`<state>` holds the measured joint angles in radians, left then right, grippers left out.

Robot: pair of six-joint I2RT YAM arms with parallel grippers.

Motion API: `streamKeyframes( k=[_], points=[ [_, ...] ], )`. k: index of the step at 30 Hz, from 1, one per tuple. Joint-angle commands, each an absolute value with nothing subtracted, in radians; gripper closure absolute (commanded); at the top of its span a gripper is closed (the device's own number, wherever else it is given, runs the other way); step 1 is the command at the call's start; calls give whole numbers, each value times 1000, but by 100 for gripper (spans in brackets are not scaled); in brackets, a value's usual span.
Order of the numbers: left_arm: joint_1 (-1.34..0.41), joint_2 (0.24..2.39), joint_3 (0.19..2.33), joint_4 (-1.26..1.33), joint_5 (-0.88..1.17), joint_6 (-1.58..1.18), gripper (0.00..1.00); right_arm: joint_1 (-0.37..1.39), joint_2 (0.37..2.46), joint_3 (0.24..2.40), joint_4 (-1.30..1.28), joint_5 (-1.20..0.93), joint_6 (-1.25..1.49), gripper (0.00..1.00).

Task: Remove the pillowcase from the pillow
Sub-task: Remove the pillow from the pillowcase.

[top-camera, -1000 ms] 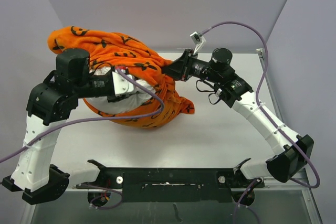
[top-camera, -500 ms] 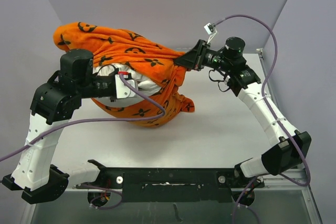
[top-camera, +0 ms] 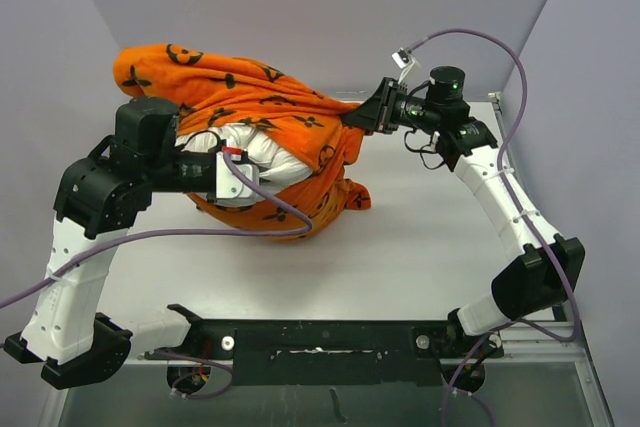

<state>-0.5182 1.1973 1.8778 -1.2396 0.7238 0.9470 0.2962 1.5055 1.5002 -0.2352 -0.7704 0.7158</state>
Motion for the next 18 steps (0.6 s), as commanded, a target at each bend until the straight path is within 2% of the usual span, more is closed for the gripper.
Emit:
streamKeyframes(
  k=[1, 8, 18],
  points=[
    [-515, 1146, 1956, -1503, 778, 915, 100, 150, 1576, 1433, -325, -338, 533, 100],
    [-515, 1158, 2044, -1535, 778, 905, 100, 145, 1605, 1329, -353, -198, 442, 100],
    [-515, 1176, 2146, -1502, 787, 851, 100, 166, 1657, 1198, -343, -114, 350, 100]
  ],
)
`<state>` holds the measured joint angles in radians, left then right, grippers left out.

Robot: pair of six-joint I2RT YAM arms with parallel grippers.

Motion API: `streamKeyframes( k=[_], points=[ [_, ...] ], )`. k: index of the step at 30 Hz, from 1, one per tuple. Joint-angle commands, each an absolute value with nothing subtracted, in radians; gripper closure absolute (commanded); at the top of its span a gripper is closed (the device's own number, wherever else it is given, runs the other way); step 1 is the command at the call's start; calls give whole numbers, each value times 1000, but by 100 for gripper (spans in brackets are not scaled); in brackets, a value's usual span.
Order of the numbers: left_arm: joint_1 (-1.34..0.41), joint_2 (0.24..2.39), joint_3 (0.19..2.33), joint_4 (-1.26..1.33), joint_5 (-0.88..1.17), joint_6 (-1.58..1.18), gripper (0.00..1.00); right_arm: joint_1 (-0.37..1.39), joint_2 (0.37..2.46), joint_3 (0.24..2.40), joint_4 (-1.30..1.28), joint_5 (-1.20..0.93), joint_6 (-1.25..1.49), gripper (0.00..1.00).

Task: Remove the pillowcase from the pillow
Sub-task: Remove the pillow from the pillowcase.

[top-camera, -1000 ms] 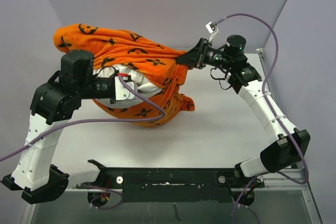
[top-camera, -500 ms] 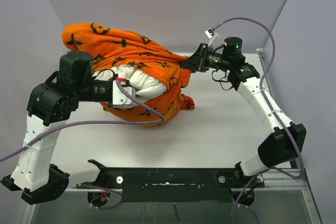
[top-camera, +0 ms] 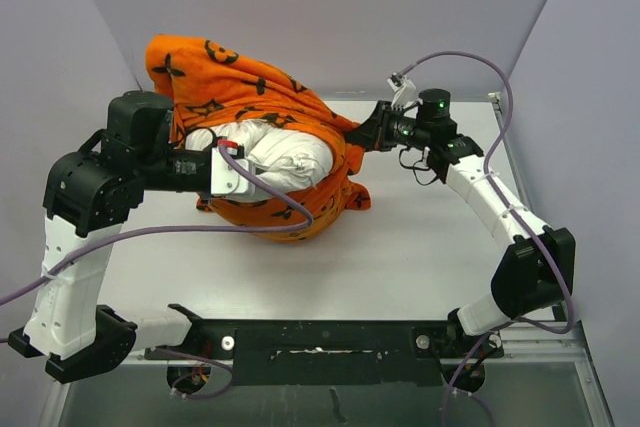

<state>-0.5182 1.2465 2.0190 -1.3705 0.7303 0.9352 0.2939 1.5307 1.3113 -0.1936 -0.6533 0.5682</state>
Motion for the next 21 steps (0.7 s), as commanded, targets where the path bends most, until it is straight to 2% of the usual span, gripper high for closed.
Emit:
streamKeyframes(
  k=[1, 4, 7, 8, 9, 11, 13, 15, 19, 21],
  points=[
    [-515, 1179, 2161, -1492, 787, 838, 100, 166, 1659, 1172, -341, -114, 330, 100],
    [-515, 1176, 2187, -1399, 777, 768, 100, 163, 1652, 1099, -334, -93, 290, 100],
    [-515, 1115, 2082, -1110, 728, 608, 100, 161, 1613, 1104, -370, -51, 263, 100],
    [-515, 1101, 2042, -1018, 711, 577, 100, 160, 1586, 1125, -379, -50, 260, 95],
    [-515, 1097, 2015, -942, 691, 544, 100, 161, 1547, 1156, -380, -60, 259, 82],
    [-515, 1111, 1992, -821, 651, 485, 100, 169, 1446, 1231, -372, -83, 259, 48],
    [-514, 1136, 1985, -773, 609, 444, 100, 178, 1367, 1329, -360, -141, 247, 30],
    [-514, 1158, 1982, -770, 609, 433, 100, 182, 1307, 1455, -344, -220, 238, 19],
    [-514, 1174, 1960, -782, 660, 393, 100, 250, 1217, 1589, -282, -399, 162, 4],
    [-514, 1170, 1942, -784, 681, 383, 100, 293, 1204, 1645, -272, -536, 151, 1]
  ],
)
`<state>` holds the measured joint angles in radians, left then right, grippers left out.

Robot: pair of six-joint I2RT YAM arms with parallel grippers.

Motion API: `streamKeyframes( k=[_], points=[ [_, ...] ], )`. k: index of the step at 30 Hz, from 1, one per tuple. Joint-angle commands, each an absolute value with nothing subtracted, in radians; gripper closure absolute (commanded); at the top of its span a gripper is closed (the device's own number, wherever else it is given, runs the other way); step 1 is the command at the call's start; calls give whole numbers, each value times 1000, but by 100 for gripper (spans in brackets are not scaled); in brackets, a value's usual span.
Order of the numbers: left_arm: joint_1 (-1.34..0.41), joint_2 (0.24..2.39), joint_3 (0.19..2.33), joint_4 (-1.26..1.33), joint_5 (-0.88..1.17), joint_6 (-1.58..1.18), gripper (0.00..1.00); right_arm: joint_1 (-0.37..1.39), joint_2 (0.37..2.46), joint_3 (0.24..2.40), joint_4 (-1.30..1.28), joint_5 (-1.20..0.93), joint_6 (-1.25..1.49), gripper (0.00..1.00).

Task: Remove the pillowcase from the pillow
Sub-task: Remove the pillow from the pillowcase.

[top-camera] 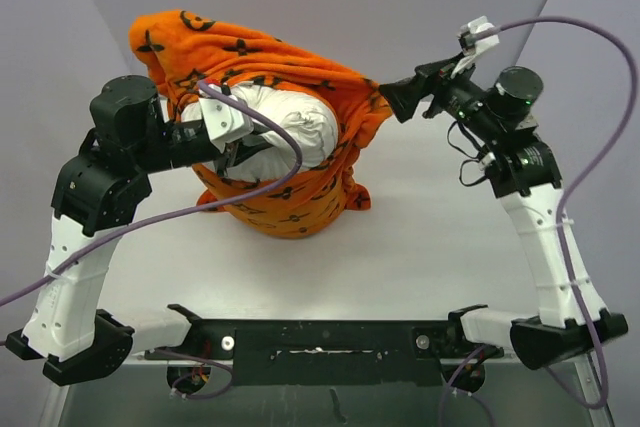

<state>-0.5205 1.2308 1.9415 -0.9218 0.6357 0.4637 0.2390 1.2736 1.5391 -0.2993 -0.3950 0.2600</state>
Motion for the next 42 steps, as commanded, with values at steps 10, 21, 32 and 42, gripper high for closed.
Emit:
streamKeyframes(
  k=[10, 21, 32, 42],
  points=[
    [-514, 1148, 1861, -769, 704, 378, 100, 600, 1230, 1789, -382, -735, 62, 2],
    [-514, 1148, 1893, -810, 746, 390, 100, 935, 1460, 1991, -688, -365, -263, 2],
    [-514, 1147, 1942, -886, 820, 406, 100, 868, 1349, 1800, -572, -138, -328, 2],
    [-514, 1217, 2068, -957, 866, 328, 46, 900, 1543, 1906, -587, -376, -257, 13]
  ],
)
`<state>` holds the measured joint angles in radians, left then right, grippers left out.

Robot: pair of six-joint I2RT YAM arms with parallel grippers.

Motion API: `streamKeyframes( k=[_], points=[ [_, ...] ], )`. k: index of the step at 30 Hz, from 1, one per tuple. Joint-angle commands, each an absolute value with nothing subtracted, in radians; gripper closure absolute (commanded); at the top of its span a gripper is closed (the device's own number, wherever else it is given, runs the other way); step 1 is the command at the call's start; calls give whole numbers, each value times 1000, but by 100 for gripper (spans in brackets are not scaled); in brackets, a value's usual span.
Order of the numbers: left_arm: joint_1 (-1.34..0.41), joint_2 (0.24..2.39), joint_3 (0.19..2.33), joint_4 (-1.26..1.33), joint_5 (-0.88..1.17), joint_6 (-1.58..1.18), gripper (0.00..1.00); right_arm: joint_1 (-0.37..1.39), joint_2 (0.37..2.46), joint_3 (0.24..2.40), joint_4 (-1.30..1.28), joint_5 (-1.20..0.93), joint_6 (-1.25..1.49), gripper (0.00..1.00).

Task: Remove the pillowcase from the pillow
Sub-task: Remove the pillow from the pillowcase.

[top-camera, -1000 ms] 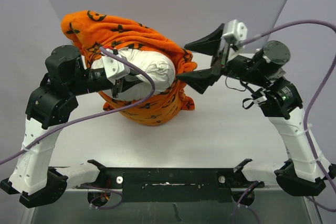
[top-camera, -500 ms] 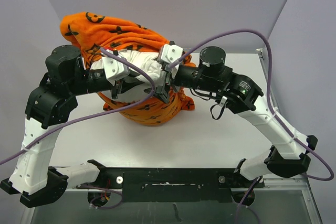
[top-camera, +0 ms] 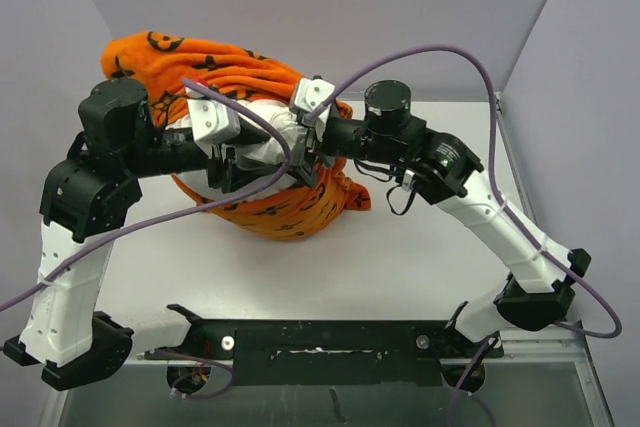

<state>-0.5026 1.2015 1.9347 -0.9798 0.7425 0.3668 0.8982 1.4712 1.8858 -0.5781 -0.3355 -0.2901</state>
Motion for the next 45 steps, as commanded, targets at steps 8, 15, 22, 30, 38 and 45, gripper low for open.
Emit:
streamKeyframes(
  k=[8, 15, 22, 30, 38, 45],
  points=[
    [-313, 1379, 2412, -1158, 704, 422, 23, 674, 1406, 1665, -431, -481, -113, 99],
    [97, 1386, 2366, -1087, 762, 428, 22, 598, 1278, 1488, -467, -503, -148, 100],
    [609, 1432, 2097, -209, 1220, -504, 8, 576, 1238, 1446, -485, -579, -150, 100],
    [585, 1468, 1915, 359, 1379, -1093, 2, 577, 1241, 1441, -484, -607, -124, 100],
    [387, 1413, 1810, 308, 1281, -1087, 2, 637, 1262, 1474, -489, -592, -99, 100],
    [312, 1414, 1787, 302, 1175, -1015, 13, 714, 1279, 1515, -515, -544, -107, 100]
  ],
)
